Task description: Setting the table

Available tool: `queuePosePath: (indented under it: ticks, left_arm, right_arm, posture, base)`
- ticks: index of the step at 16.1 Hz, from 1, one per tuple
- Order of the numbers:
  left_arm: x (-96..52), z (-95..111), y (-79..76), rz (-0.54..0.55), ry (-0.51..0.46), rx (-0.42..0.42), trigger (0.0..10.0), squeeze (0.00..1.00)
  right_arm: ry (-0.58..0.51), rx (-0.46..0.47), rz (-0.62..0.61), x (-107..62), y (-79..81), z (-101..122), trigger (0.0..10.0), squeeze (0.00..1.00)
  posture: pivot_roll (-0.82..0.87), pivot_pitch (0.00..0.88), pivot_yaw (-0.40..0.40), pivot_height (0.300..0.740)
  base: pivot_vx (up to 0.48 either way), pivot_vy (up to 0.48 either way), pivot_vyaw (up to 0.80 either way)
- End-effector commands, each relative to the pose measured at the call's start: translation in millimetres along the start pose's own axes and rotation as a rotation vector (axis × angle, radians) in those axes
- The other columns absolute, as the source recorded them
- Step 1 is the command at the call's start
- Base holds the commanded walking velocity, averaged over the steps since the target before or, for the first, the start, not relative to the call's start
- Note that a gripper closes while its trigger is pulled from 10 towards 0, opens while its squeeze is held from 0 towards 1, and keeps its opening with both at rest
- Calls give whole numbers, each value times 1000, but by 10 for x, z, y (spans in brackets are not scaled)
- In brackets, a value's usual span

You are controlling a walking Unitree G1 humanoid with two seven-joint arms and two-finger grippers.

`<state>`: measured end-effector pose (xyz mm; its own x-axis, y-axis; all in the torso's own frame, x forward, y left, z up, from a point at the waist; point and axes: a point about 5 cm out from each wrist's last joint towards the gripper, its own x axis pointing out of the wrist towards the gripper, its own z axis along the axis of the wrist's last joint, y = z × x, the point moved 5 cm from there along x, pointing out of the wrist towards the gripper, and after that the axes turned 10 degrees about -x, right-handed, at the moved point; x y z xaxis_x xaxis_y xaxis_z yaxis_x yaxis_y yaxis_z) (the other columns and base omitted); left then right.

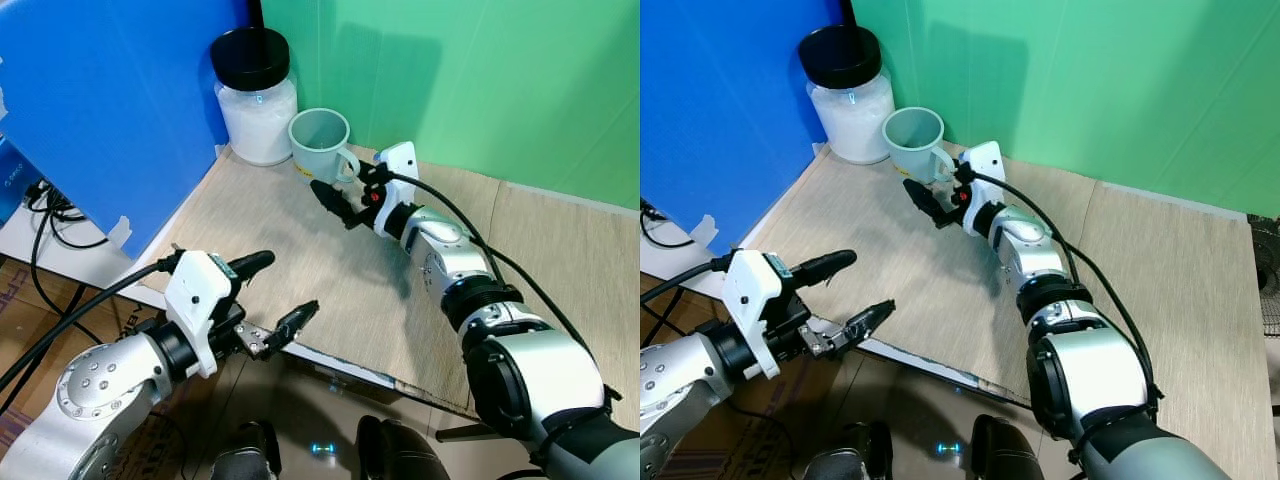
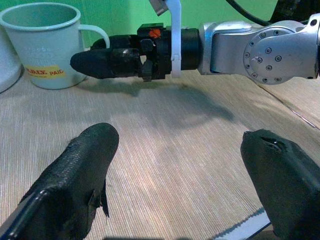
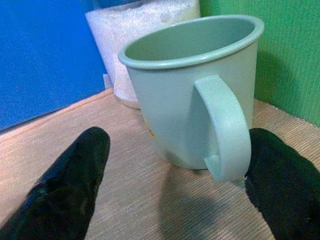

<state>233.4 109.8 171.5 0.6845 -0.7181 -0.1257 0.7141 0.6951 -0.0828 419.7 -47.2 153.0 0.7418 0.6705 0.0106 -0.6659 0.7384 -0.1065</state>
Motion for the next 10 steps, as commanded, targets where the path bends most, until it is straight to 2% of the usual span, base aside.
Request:
queuePosePath:
  ticks: [1,10]
  left_arm:
    - [-3,-20,4,-2,6,-2,10000,0]
    - [12,-8,35,5,6,5,10000,0]
  right_arm:
    - [-5,15,9,33,27,27,0,0]
    - [41,17,-53,38,3,-60,0,0]
  posture:
    - [50,204,17,740]
    - [51,209,21,740]
  base:
    - [0,0,0]
    - [0,0,0]
